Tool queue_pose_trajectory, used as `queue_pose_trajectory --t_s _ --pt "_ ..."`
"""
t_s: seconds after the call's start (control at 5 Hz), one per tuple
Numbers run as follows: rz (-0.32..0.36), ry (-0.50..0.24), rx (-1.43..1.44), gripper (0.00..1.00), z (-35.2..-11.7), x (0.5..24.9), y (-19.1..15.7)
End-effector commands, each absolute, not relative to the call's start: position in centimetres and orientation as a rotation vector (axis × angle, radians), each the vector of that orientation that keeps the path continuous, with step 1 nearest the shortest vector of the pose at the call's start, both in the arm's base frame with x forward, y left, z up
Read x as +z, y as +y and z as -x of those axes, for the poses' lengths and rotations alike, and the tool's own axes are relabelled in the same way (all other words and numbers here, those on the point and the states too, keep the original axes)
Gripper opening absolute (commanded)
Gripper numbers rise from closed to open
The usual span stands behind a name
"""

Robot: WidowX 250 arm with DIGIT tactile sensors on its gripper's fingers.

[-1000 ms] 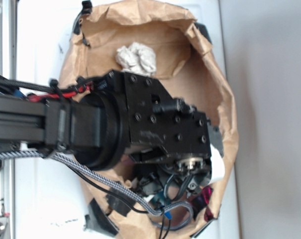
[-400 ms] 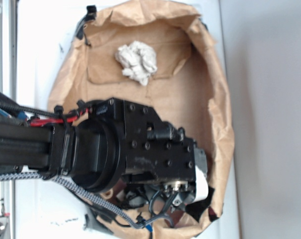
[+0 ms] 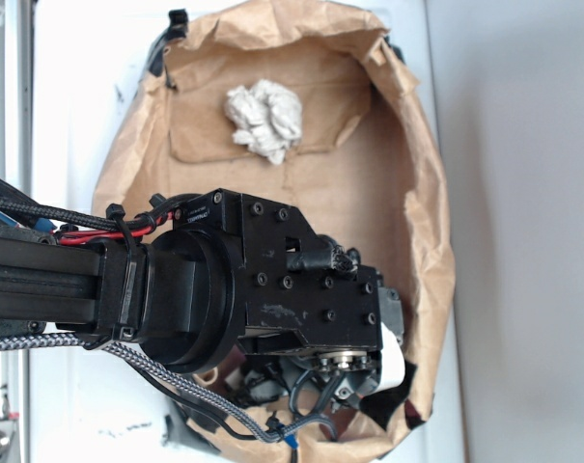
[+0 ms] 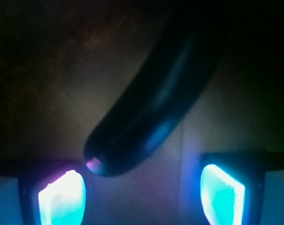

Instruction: Grab the plastic pickle.

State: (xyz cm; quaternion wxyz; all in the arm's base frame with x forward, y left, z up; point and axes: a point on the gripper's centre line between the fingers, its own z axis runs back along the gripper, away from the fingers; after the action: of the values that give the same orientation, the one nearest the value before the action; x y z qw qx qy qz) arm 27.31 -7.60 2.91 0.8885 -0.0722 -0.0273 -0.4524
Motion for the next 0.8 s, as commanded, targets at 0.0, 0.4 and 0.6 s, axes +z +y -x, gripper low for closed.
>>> queue_pose_trajectory --t_s 0.0,0.4,0.6 --pt "0.137 -0.111 -0.942 0.0 -27.7 4.1 -8.2" --pt "0.141 -0.121 -0.934 1.0 -27.7 4.3 -7.9" --pt "0.159 -0.137 -0.91 1.0 -27.9 4.6 -7.0"
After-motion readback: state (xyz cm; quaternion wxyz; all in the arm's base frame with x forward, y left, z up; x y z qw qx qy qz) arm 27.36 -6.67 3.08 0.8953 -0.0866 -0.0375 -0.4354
